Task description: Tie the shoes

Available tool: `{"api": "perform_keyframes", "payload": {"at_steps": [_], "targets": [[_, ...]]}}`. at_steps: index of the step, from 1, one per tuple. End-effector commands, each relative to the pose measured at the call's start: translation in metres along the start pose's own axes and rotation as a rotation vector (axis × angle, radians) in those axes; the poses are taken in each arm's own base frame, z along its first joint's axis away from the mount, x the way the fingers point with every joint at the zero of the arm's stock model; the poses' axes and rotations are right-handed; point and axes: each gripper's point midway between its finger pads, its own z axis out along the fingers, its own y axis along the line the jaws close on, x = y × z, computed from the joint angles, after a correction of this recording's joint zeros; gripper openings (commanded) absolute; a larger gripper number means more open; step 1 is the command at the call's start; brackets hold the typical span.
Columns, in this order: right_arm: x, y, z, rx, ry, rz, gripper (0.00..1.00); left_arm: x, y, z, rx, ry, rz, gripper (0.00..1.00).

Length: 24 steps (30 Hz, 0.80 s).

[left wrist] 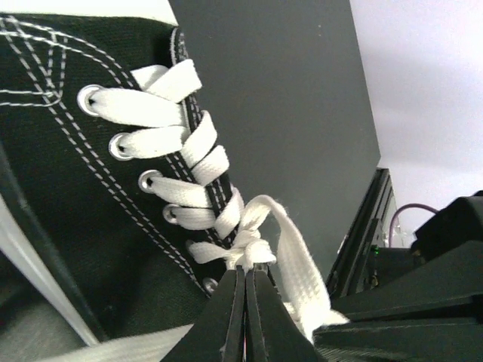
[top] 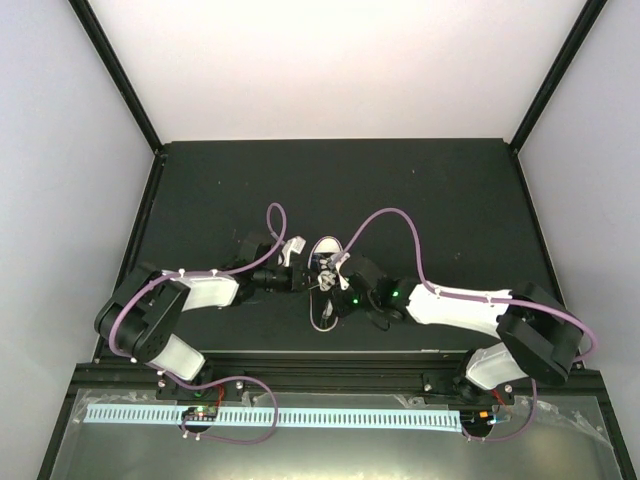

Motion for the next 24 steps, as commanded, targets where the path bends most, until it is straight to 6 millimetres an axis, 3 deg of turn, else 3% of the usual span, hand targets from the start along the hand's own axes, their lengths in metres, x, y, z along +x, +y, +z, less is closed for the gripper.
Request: {"api": "perform_keyframes", "payload": {"at_steps": [1, 13, 24], "targets": [[-0.024, -0.005, -0.015, 0.06, -0.05, -0.017, 0.02, -0.009, 0.0, -0.004, -0.056, -0.032, 0.049, 0.01], [-0.042, -0.029, -0.015, -0.048, -0.026, 0.092, 0.02, -0.012, 0.018, -0.009, -0.163, -0.042, 0.05, 0.02], [-0.032, -0.062, -0.011, -0.065, 0.005, 0.183, 0.02, -0.025, 0.04, -0.029, -0.244, -0.111, 0.007, 0.02]]}}
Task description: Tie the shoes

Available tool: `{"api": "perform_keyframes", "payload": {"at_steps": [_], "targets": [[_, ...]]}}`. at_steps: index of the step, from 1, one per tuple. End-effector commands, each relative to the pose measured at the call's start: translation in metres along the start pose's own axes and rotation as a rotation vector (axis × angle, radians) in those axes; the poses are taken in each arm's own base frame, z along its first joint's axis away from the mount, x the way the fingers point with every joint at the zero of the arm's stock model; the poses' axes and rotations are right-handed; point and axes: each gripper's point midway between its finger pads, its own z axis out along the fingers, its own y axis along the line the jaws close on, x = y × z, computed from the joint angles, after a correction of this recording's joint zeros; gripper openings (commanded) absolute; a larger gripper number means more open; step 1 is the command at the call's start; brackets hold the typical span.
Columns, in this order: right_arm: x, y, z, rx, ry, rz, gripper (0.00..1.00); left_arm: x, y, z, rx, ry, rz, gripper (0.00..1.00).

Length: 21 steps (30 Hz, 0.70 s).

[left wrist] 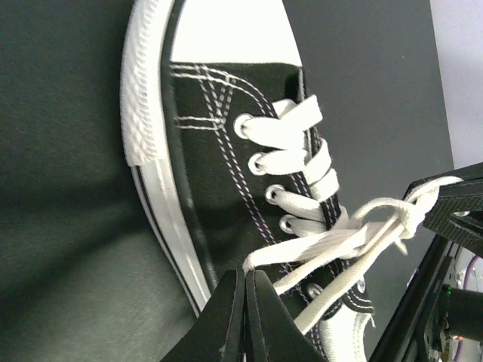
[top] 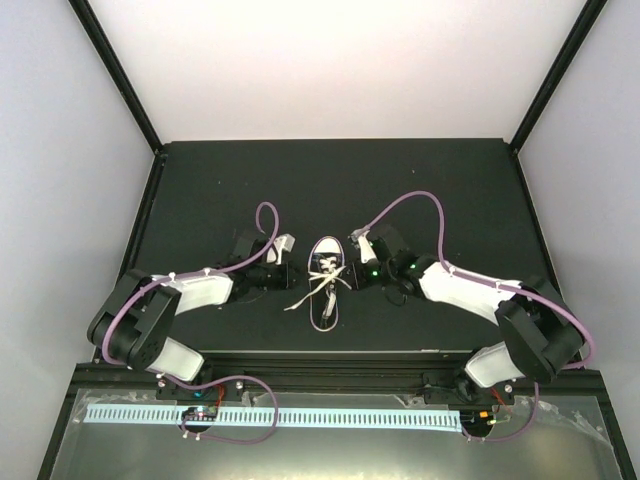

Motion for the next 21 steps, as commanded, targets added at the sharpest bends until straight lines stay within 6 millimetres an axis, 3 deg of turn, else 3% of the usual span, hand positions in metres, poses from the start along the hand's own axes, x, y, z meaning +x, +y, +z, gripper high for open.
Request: {"api": "perform_keyframes", "payload": {"at_steps": [1, 14, 18, 21], "targets": [[0.003, -0.009, 0.0, -0.029, 0.011, 0.019, 0.02, -0.015, 0.009, -0.01, -0.042, -0.053, 0.005, 0.02], [0.013, -0.034, 0.005, -0.033, 0.037, 0.084, 0.02, -0.018, 0.05, -0.034, -0.137, -0.124, -0.075, 0.01], [0.01, -0.032, 0.006, -0.053, 0.037, 0.075, 0.02, -0.019, 0.05, -0.035, -0.132, -0.122, -0.058, 0.02], [-0.002, -0.021, 0.004, -0.094, 0.034, 0.028, 0.02, -0.022, 0.036, -0.034, -0.069, -0.109, 0.014, 0.02]]}}
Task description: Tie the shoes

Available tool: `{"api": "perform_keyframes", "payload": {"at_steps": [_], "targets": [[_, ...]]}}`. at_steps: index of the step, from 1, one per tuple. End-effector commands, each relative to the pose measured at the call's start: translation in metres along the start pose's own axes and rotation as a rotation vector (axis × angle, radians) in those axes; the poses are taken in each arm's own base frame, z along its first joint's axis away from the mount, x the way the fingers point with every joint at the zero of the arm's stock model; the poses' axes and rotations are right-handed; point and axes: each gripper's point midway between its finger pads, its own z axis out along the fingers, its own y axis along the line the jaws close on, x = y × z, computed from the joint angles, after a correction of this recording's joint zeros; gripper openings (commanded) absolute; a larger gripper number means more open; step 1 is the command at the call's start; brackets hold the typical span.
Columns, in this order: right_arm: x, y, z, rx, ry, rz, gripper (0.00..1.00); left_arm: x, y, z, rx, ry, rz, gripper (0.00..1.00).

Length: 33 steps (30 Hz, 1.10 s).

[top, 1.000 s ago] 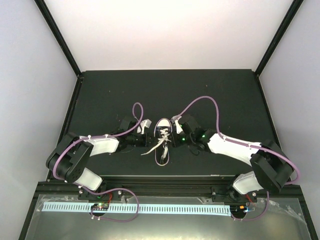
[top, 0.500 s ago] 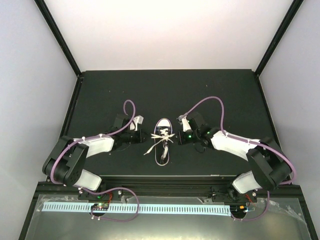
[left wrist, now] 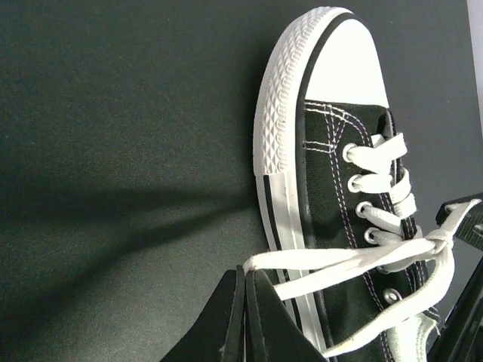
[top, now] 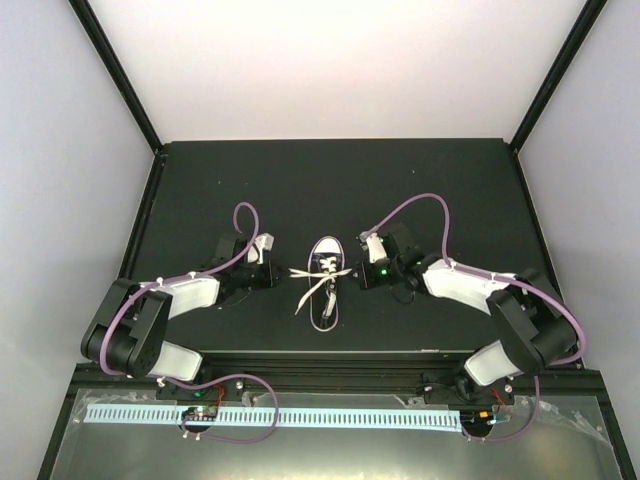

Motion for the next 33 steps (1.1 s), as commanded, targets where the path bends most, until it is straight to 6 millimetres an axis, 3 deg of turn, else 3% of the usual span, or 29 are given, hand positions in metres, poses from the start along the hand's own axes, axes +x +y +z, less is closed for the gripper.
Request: {"api": "perform_keyframes", "payload": {"at_steps": [1, 2, 5, 7, 9, 12, 16, 21, 24, 28, 33], "targets": [[-0.016, 0.01, -0.001, -0.044, -0.008, -0.068, 0.02, -0.01, -0.015, -0.006, 0.057, -0.008, 0.11, 0.03], [-0.022, 0.014, -0.002, -0.049, -0.008, -0.089, 0.02, -0.012, -0.019, -0.008, 0.061, -0.005, 0.14, 0.1], [-0.037, 0.019, 0.0, -0.051, -0.011, -0.143, 0.02, -0.025, -0.028, -0.017, 0.035, -0.026, 0.228, 0.51], [-0.046, 0.02, 0.004, -0.05, -0.011, -0.156, 0.02, -0.038, -0.038, -0.025, 0.022, -0.064, 0.301, 0.64], [-0.054, 0.02, 0.011, -0.051, -0.009, -0.161, 0.05, -0.044, -0.054, -0.03, 0.051, -0.082, 0.377, 0.69], [-0.065, 0.019, 0.023, -0.049, -0.013, -0.152, 0.2, -0.042, -0.082, -0.029, 0.144, -0.068, 0.492, 0.71], [-0.073, 0.013, 0.023, -0.039, -0.035, -0.129, 0.41, -0.029, -0.102, -0.013, 0.233, 0.009, 0.555, 0.67], [-0.058, -0.003, 0.007, -0.022, -0.055, -0.09, 0.57, -0.007, -0.121, 0.007, 0.307, 0.095, 0.614, 0.62], [-0.039, -0.006, -0.001, -0.047, -0.058, -0.073, 0.58, 0.002, -0.124, 0.015, 0.314, 0.132, 0.639, 0.61], [-0.016, 0.008, -0.002, -0.168, -0.051, -0.062, 0.45, 0.01, -0.125, 0.018, 0.324, 0.152, 0.659, 0.61], [-0.009, 0.027, 0.0, -0.275, -0.051, -0.066, 0.34, 0.013, -0.122, 0.024, 0.315, 0.171, 0.658, 0.56]]}}
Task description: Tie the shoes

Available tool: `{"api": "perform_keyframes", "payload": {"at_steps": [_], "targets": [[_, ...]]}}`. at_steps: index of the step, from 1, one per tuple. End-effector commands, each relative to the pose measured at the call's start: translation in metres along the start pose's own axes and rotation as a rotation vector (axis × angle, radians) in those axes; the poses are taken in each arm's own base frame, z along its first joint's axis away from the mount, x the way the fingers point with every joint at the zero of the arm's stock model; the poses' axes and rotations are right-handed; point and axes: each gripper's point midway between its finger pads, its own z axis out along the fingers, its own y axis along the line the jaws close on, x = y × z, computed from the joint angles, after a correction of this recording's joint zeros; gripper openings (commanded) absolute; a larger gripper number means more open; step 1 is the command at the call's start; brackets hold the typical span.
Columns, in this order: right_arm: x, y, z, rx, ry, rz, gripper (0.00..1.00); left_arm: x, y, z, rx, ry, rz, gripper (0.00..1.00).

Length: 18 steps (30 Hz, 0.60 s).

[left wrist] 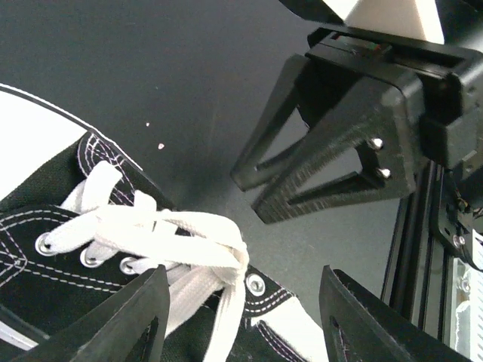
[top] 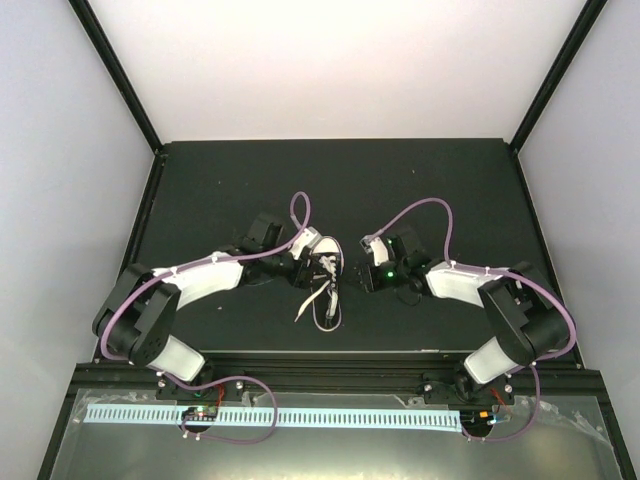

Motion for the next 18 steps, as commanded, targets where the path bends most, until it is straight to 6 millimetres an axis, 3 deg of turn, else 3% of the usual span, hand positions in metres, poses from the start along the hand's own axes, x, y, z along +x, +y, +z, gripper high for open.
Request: {"api": "perform_keyframes", "payload": {"at_steps": [1, 18], "targets": [[-0.017, 0.032, 0.0, -0.15, -0.06, -0.046, 0.33, -0.011, -0.005, 0.005, 0.027, 0.001, 0.052, 0.55], [-0.024, 0.052, 0.01, -0.238, -0.047, -0.049, 0.26, -0.01, 0.01, 0.012, -0.051, 0.042, 0.041, 0.34]]}}
